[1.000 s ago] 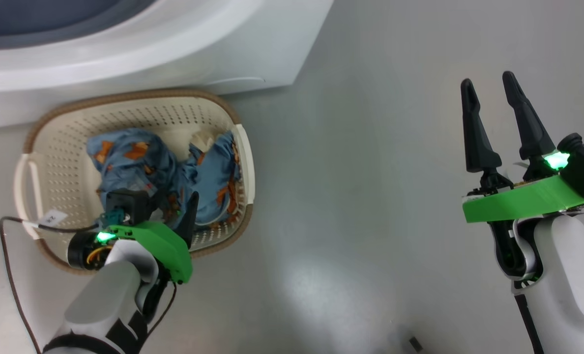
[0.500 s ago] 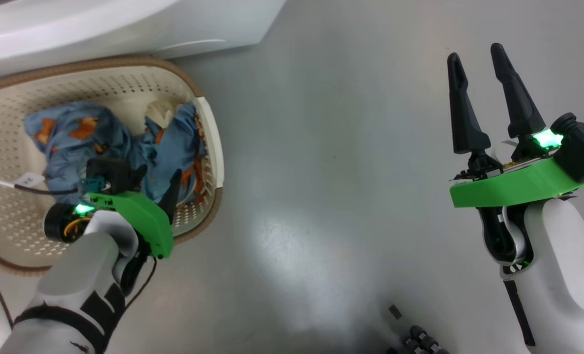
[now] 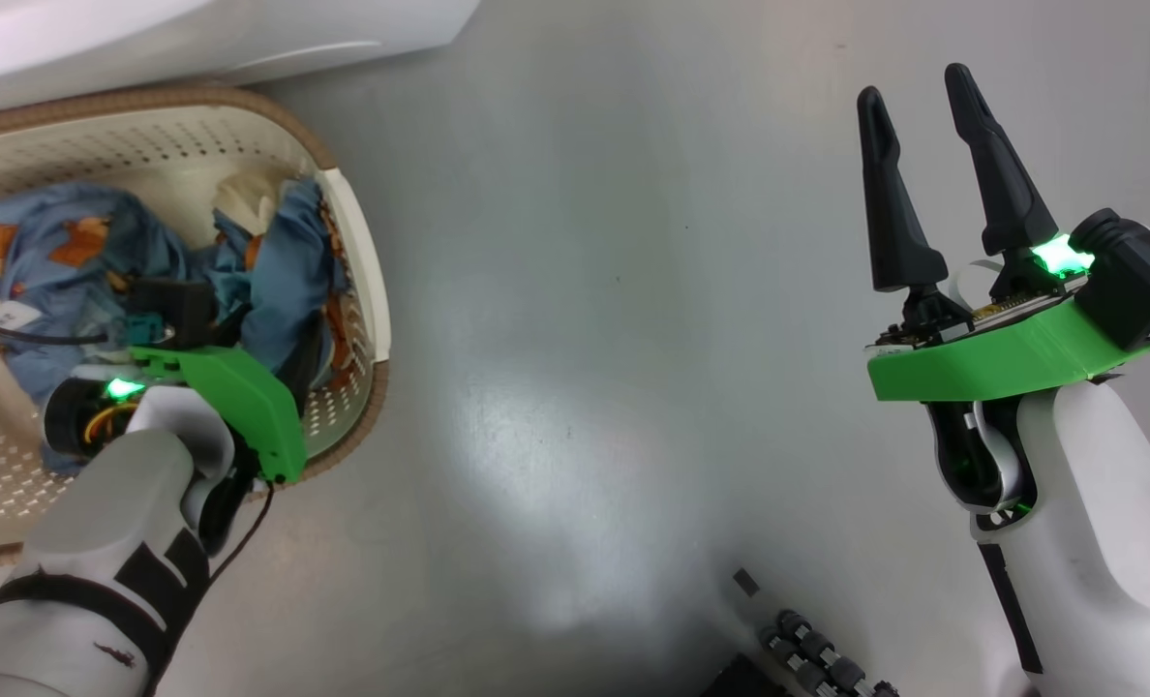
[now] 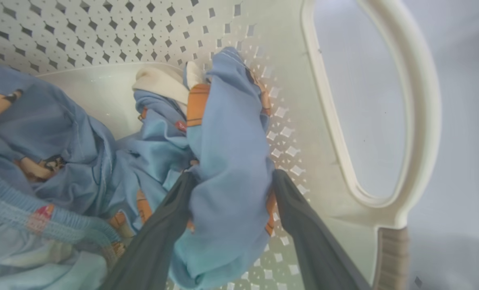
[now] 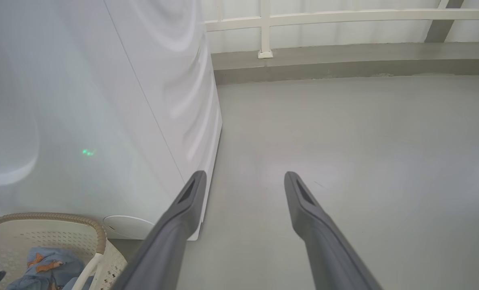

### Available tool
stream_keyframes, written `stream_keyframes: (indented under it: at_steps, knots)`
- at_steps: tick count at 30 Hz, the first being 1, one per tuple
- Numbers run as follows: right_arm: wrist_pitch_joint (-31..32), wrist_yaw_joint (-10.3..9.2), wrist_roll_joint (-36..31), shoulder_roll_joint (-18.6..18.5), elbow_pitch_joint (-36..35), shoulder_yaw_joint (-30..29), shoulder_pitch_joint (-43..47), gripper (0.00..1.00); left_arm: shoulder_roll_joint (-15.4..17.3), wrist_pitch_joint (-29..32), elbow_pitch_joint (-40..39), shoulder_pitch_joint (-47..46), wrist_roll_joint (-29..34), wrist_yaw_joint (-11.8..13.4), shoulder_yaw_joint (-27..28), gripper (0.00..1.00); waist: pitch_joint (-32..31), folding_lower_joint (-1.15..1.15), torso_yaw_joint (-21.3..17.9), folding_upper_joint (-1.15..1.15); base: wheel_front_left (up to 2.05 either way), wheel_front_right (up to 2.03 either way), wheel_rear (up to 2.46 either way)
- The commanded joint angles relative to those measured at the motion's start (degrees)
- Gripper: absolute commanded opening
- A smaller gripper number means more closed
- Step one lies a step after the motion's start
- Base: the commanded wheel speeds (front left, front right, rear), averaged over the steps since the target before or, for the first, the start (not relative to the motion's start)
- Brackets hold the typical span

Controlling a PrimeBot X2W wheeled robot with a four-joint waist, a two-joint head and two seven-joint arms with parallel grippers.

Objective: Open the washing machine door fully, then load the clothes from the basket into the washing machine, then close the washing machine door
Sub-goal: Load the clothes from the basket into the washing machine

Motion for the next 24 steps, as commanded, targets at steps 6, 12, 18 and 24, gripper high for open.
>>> stream_keyframes:
  at_steps: [6,12,18,24]
  knots:
    - [-0.45,0.25,-0.82,0.18,-1.64,1.58,0.37,1.0,1.92,0.85,-0.22,-0.65,-2.86,0.03,-1.66,0.0,0.45,0.0,-0.72,0.0,0.0,0.0,0.0]
    - [-0.45,0.25,-1.09,-0.11,-1.57,1.28,0.53,1.0,1.83,0.15,-0.61,-0.97,-5.73,0.03,-3.64,0.0,-0.61,0.0,-0.25,0.0,0.0,0.0,0.0]
    - [-0.45,0.25,-1.1,-0.28,-1.07,0.72,1.41,1.0,1.21,-3.49,-0.34,0.45,-9.25,0.03,-3.94,0.0,-3.91,0.0,1.14,0.0,0.0,0.0,0.0]
    - [-0.45,0.25,-1.05,-0.78,-0.14,0.01,3.12,1.0,0.61,-6.88,-0.43,2.79,-11.26,0.03,-2.95,0.0,-8.79,0.0,3.4,0.0,0.0,0.0,0.0]
